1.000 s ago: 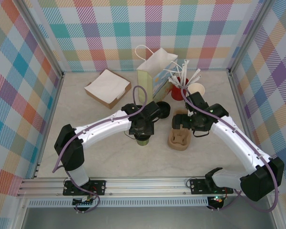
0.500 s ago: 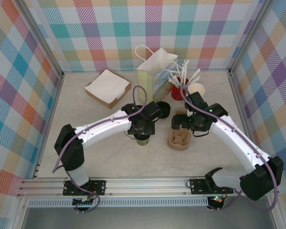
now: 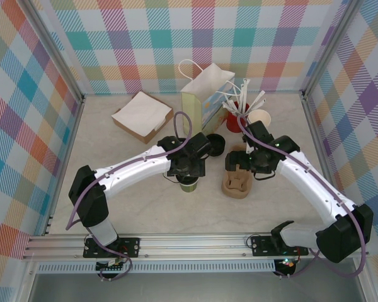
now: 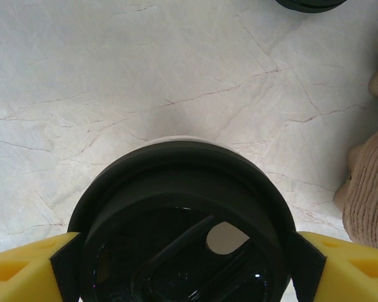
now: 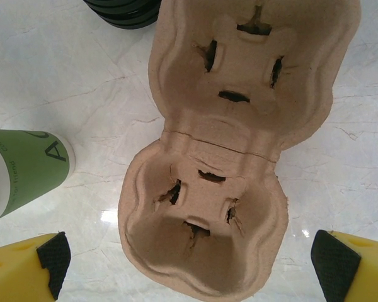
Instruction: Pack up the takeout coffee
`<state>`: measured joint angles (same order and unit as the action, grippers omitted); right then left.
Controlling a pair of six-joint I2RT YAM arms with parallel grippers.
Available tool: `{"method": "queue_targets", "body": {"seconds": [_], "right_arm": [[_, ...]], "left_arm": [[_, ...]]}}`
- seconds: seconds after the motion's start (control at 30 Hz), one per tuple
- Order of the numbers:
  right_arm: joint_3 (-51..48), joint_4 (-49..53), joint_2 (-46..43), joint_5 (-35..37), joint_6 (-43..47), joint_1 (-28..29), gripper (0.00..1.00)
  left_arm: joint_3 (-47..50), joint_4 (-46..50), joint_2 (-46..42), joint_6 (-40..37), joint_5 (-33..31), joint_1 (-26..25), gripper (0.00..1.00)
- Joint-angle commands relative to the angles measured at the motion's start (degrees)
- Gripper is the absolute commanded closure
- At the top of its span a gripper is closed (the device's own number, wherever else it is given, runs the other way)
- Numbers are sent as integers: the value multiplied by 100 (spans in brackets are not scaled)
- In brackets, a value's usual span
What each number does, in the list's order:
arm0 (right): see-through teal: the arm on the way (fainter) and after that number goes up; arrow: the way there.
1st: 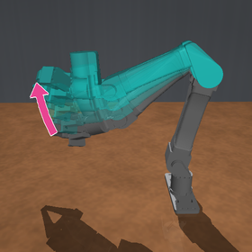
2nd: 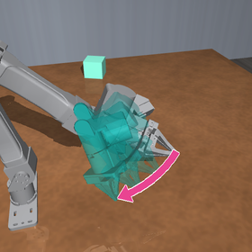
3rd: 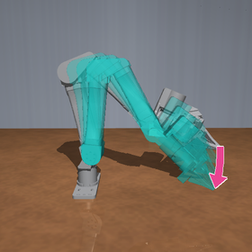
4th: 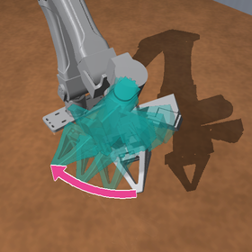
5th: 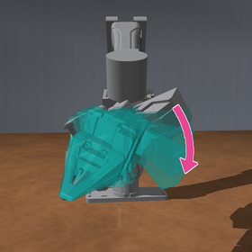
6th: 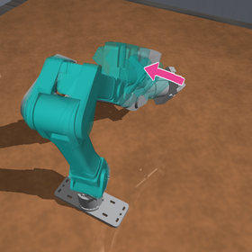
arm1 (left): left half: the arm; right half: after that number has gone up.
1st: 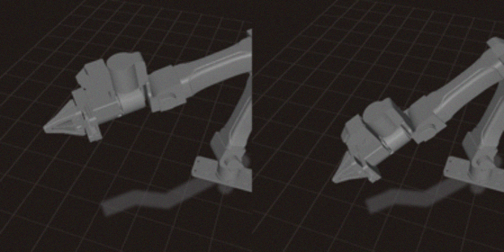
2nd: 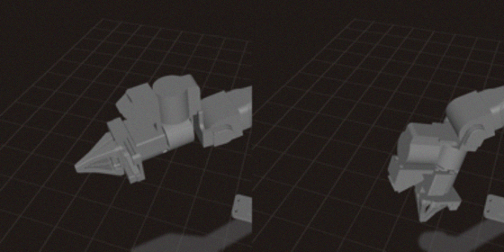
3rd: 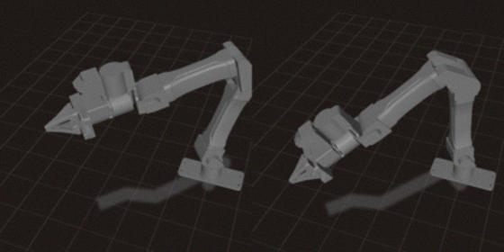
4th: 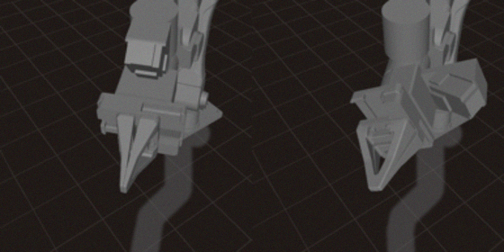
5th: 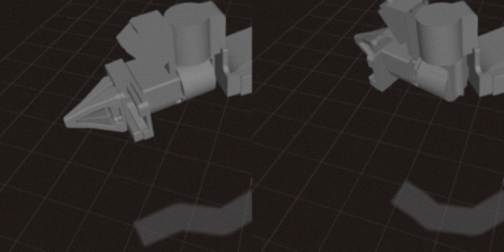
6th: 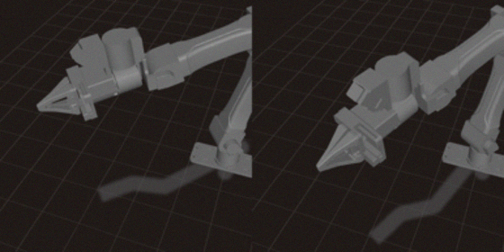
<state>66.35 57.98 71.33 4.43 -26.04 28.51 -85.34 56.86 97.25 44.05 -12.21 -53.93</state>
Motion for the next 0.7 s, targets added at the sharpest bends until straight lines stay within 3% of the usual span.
{"method": "queue_targets", "body": {"seconds": [0.0,0.67], "right_arm": [[186,76,31,-91,100,-29,0],[67,-62,153,-504,142,-27,0]], "left_arm": [[-54,49,-50,-39,94,-65,17],[-65,88,179,-12,112,-65,14]]}}
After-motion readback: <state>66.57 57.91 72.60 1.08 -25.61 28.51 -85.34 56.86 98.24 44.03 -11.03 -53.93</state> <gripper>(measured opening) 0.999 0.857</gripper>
